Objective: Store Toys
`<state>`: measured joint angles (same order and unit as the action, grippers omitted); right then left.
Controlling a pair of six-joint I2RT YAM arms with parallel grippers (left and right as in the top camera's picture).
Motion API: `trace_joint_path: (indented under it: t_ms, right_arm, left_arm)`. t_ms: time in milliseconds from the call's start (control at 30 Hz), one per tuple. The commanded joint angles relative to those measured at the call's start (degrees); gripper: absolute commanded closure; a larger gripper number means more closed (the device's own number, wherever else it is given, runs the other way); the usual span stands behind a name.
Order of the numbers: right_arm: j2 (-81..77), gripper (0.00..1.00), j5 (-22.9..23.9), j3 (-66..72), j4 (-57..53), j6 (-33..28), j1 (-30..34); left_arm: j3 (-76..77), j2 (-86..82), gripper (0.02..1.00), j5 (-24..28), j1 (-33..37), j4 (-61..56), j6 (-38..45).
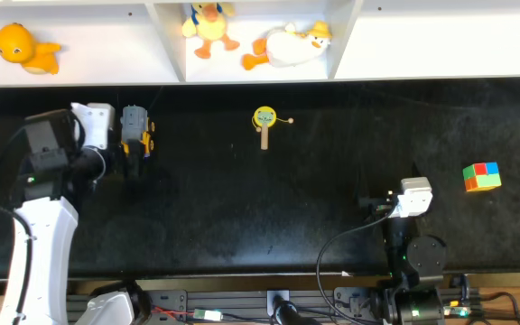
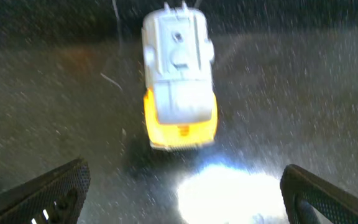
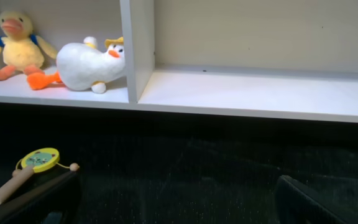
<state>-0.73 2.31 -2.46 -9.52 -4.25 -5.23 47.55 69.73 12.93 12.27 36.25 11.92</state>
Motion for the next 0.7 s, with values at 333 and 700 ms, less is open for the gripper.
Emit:
trace_joint_path:
  t_ms: [333,700]
  right_arm:
    - [0.5,0.007,-0.3,0.0,0.3,0.4,0.4]
    - [0.5,0.005,-0.3,0.0,0.3,0.4,0.4]
  left_arm:
    - [-0.5,6.4,0.034,1.1,-2.1,-5.0,-3.5]
    - [-0.5,12.3,0.047,-3.2,-5.0,-8.9,-7.5]
